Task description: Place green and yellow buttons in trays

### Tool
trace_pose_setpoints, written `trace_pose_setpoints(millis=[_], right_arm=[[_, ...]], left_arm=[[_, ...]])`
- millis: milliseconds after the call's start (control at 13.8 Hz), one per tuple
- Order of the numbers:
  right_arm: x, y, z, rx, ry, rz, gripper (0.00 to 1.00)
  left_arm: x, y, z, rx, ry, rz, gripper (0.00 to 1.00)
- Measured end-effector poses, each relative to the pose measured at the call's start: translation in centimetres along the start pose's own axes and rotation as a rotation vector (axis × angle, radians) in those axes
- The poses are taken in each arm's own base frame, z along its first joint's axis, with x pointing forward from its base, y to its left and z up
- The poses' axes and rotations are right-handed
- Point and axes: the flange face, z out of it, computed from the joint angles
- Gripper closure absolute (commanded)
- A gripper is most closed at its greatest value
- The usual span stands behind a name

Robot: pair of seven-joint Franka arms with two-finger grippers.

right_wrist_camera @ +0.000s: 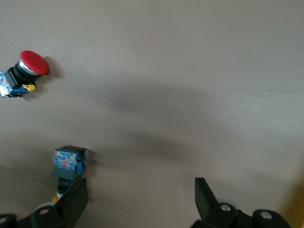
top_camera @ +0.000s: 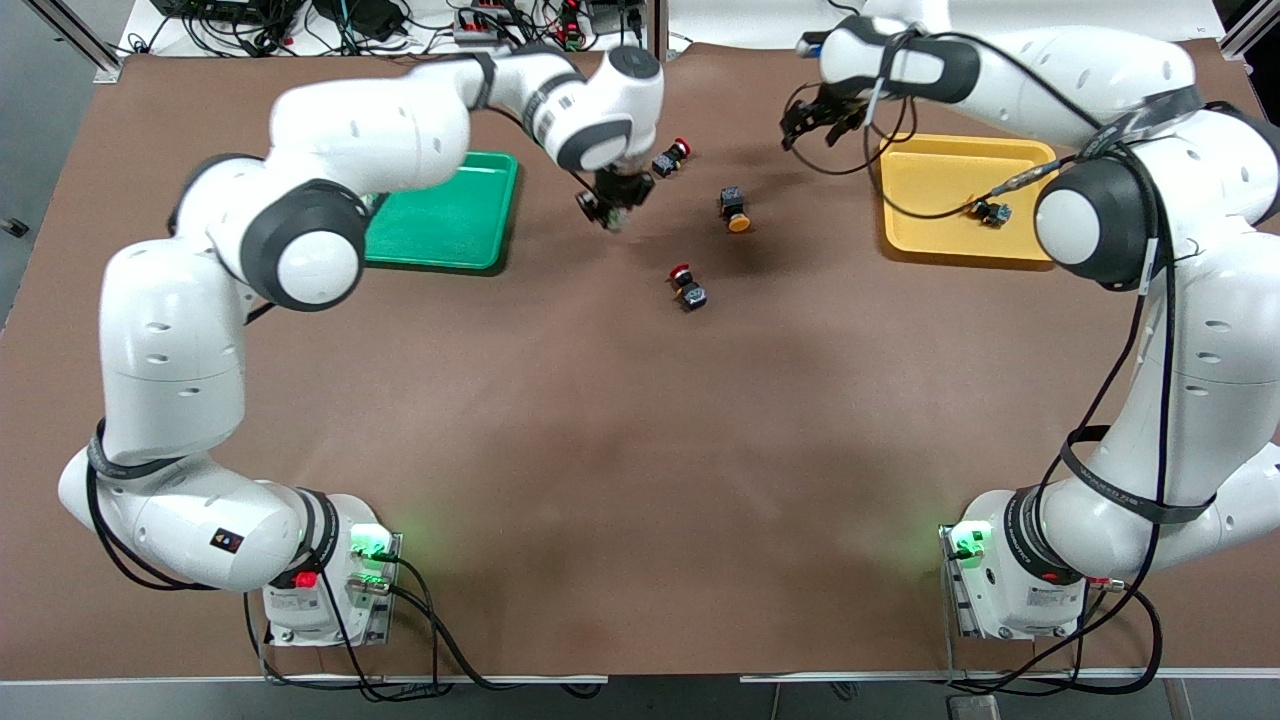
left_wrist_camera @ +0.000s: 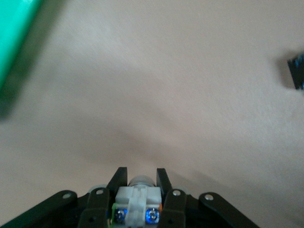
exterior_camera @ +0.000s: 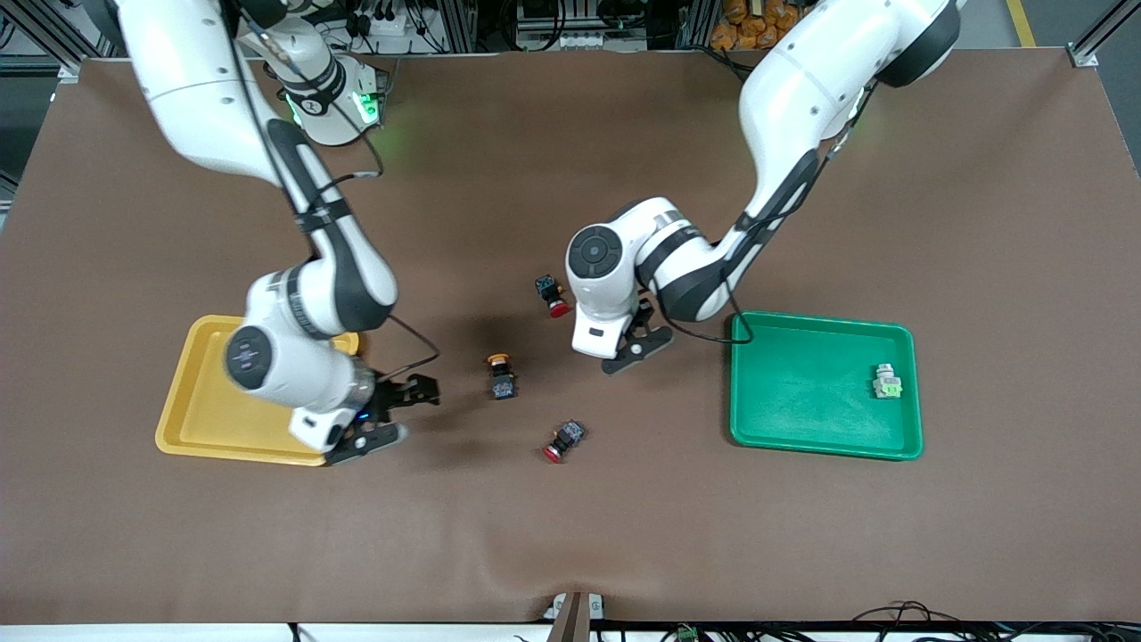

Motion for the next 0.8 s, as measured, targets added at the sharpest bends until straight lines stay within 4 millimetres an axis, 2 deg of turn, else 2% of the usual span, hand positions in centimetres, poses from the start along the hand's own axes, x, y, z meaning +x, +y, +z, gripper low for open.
trace_pose_setpoints(millis=[145,291,509,655,727,800], right_arm=[[-0.6,-3.2,1.4,-0.006,0.013,0.057,0.00],[-1.4,-6.2,2.9,-0.011,0.033,0.103,0.00],[-2.5,-8.7,4.5,-0.017,0.050,0.117,0.00],[-2.8,-10.0,5.7,-0.038,0.085,0.087,0.00],[-3.0,-10.5,6.6,-0.058,0.100,0.058,0.00],[-3.2,-11.0,7.5,-0.074,0.108,0.035,0.00]], left_arm=[[3.5,-3.0,-1.9,0.070,-0.008,0.056,1.00],[7.3,-6.6,-2.2,0.143,-0.038,0.102,1.00],[13.1,-12.6,-0.1,0.210,-0.071,0.111,1.00],[16.0,-15.9,1.7,0.250,-0.070,0.084,1.00],[17.0,-17.1,2.4,0.268,-0.066,0.077,0.96],[17.5,-17.8,2.9,0.287,-0.053,0.079,0.69]])
